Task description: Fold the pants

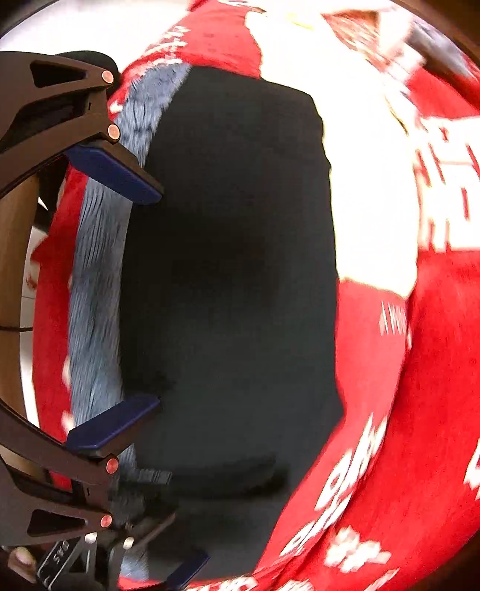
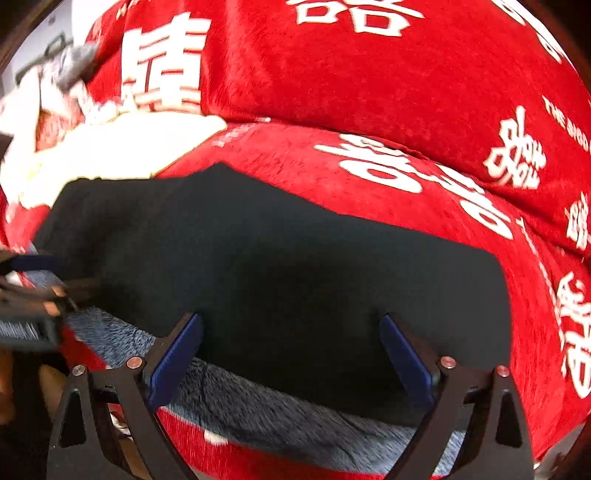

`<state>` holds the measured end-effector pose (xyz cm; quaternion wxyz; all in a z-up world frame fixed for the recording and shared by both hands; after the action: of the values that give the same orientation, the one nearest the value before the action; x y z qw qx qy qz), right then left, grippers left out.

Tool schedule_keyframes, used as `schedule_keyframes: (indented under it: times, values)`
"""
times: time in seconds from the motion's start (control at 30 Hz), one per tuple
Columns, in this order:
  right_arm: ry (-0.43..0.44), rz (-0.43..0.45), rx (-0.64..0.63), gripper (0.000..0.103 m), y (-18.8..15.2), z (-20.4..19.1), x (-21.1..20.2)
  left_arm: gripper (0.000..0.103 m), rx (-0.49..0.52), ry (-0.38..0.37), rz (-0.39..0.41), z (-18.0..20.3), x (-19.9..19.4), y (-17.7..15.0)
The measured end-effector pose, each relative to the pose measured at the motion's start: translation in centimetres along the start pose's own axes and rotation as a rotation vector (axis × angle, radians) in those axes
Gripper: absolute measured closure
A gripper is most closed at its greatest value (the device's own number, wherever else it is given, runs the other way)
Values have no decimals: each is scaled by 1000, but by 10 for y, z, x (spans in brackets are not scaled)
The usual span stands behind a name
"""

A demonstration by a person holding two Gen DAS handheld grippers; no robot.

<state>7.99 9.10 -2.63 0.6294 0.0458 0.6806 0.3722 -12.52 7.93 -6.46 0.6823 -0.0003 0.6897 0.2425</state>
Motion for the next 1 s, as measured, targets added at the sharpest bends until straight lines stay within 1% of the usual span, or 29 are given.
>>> schedule_keyframes:
  times: [0.07, 0.1, 0.13, 0.17, 0.2, 0.27, 0.33, 0.4, 0.5, 0.57, 0.6, 0.63, 0.7, 0.73, 0.77, 0.8, 0.87, 0.9, 0.93, 1.0]
  values:
    - [6, -21, 13, 4, 8, -3, 3, 0, -63, -3, -38, -25, 8, 0]
    - [-22, -10, 17, 4, 14, -6, -2, 0, -85, -23, -38, -33, 7, 0]
    - [-25, 40, 16, 4, 21, -10, -12, 0, -108, -47, -24, -45, 3, 0]
    - [-6, 86, 8, 4, 27, -14, -21, 0, -116, -47, -10, -52, 0, 1]
    - [27, 107, -8, 3, 33, -24, -26, 0, -121, -40, 4, -61, -2, 3]
    - [99, 80, -41, 3, 42, -42, -22, 0, -141, -22, 19, -80, -2, 8]
    - [155, 28, -72, 3, 46, -63, -8, 0, -184, 8, -1, -105, 7, 9]
    - [192, -26, -100, 3, 46, -84, 11, 0, -210, 10, -20, -121, 14, 7]
    - [206, -100, -136, 3, 39, -115, 38, 0, -194, 6, 2, -135, 12, 5]
    - [195, -123, -116, 3, 37, -127, 52, 0, -183, 24, 12, -148, 10, -1]
    - [177, -107, -95, 0, 41, -133, 56, 0, -188, 30, 9, -153, 11, -2]
    - [176, -99, -79, 0, 43, -139, 56, 0, -206, 33, 3, -163, 13, -4]
    - [177, -96, -59, 0, 51, -153, 60, 0, -238, 3, -9, -179, 15, -7]
    - [163, -98, -74, 0, 55, -162, 63, 0, -255, -51, -27, -185, 18, -10]
    - [150, -94, -116, 0, 60, -177, 64, 0, -264, -71, -33, -189, 19, -11]
    - [159, -89, -148, 0, 64, -185, 63, 0, -264, -84, -31, -190, 19, -13]
    - [204, -81, -194, 0, 72, -202, 62, 0, -232, -73, -15, -188, 15, -15]
    - [205, -65, -219, 0, 79, -209, 61, 1, -224, -58, 3, -191, 12, -17]
    - [202, -46, -254, 0, 87, -214, 62, 1, -217, -58, 11, -191, 13, -17]
    - [224, -38, -323, 0, 101, -223, 66, 1, -203, -100, 7, -197, 13, -23]
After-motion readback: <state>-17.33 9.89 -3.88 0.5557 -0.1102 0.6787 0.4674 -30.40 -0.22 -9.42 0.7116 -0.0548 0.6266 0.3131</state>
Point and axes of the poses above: each gripper's, at about its wrist camera, not at the fingertips, and x roughly the way its jaws point, z to its right, y to its top, the point moved 5 cm from there along x, roughly the way its jaws point, and after that the axes turned 1 degree about z, right-handed, at the moved point
